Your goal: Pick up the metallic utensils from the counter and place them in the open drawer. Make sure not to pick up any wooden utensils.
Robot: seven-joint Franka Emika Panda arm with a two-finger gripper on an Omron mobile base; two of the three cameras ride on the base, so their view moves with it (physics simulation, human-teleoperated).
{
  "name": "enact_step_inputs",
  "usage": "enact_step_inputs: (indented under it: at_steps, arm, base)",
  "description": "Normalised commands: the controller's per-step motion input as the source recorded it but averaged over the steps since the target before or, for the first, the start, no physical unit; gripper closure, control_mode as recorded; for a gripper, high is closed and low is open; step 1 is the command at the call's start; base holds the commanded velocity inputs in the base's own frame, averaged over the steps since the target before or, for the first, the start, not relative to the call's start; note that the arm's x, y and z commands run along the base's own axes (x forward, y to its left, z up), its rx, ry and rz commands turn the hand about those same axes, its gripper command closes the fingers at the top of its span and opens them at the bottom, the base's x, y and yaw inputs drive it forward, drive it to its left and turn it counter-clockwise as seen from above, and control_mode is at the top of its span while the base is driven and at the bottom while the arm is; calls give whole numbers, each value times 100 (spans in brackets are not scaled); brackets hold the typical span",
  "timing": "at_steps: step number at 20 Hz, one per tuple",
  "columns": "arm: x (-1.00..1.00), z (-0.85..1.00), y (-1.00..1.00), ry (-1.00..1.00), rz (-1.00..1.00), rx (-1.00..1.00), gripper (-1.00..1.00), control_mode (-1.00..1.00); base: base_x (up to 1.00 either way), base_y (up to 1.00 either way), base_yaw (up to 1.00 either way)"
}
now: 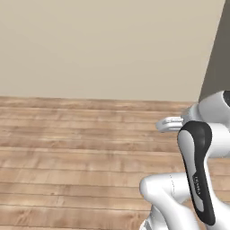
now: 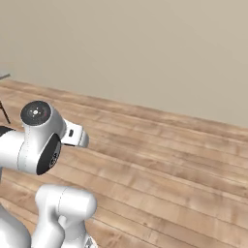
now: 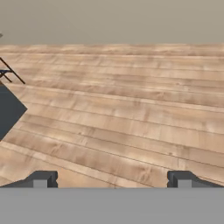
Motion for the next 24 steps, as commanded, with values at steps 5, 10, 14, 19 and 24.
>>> enact_step_inputs:
  at_steps: [5, 10, 14, 19, 24]
  arm:
    - [0, 0, 0, 0, 0, 0, -100, 100]
    - [0, 0, 0, 0, 0, 0, -100, 100]
    - [0, 0, 0, 0, 0, 0, -100, 100]
    - [0, 0, 0, 0, 0, 0, -100, 100]
    - [0, 0, 0, 0, 0, 0, -100, 100]
  base:
    - [100, -7, 30]
    - [100, -37, 26]
    - [100, -23, 24]
    - [100, -30, 28]
    - [100, -32, 39]
